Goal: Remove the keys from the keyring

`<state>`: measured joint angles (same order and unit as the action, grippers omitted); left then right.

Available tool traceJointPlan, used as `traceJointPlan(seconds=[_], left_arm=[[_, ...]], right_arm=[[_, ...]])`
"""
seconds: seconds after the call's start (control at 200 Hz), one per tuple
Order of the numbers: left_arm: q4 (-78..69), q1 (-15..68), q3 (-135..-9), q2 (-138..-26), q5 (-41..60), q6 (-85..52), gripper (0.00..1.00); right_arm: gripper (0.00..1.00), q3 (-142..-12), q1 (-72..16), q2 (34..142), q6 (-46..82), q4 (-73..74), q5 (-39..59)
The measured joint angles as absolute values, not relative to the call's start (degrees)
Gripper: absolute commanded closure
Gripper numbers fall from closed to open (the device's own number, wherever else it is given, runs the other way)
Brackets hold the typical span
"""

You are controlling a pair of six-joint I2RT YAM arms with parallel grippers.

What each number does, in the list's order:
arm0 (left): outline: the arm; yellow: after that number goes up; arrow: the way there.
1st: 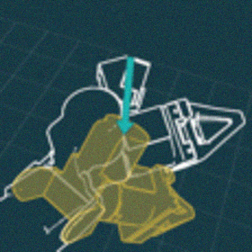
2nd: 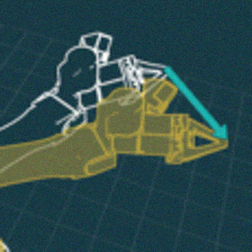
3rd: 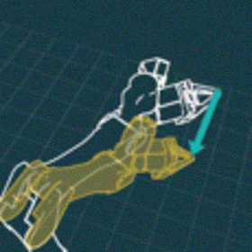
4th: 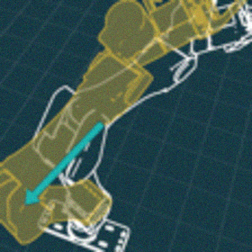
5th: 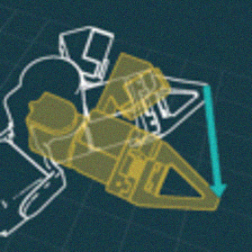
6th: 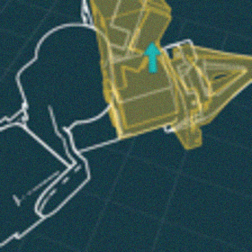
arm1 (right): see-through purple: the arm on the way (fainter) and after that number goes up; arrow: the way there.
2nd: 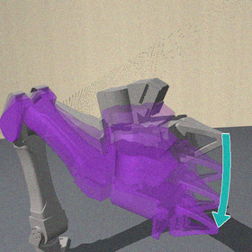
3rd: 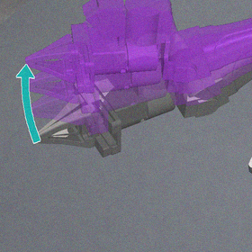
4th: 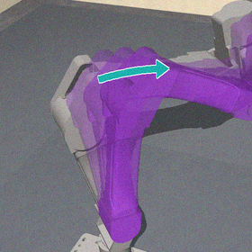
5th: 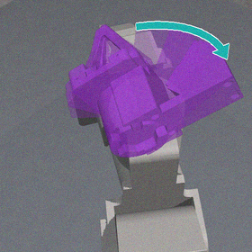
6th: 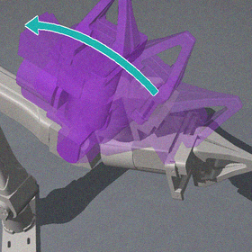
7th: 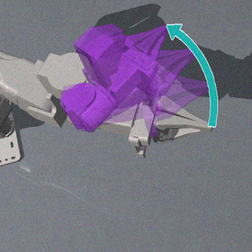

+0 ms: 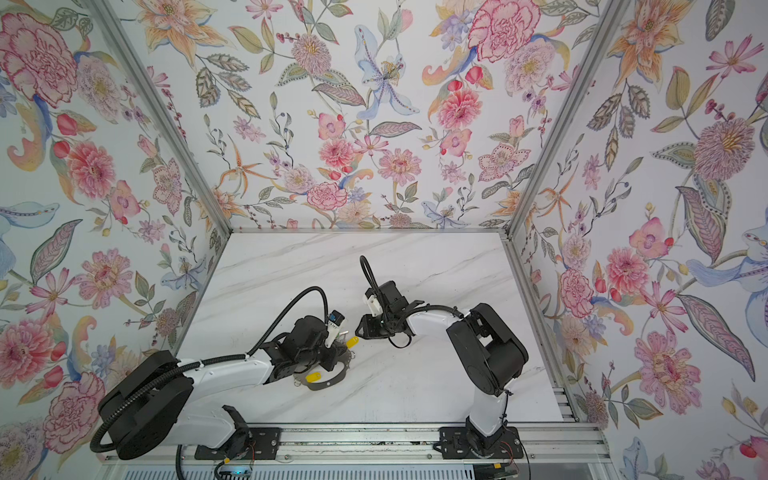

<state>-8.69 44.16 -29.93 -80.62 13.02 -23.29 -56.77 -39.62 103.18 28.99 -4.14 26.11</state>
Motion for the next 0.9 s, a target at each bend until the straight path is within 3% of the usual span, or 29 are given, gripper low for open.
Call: traceJointPlan(seconds=[0.4,0.455,0.556,0.896], left_arm=[[-8.19,44.21,-31.81,-83.48,11.64,-23.46,0.90],[-7.73,44.21,-31.81,-83.48,11.33,-23.49,0.89],[-6.85,44.23,-31.81,-83.50,10.92,-23.99,0.78],[-5.96,44.27,-31.81,-81.73,8.40,-24.69,0.74]], right_arm=[[0.65,-55.42,-39.48,103.18,28.99,-3.55,25.91],[0.65,-55.37,-39.48,103.18,28.99,-3.55,25.89],[0.65,-55.37,-39.46,103.18,28.99,-3.53,25.89],[0.65,-55.37,-39.44,103.18,29.02,-3.51,25.91]])
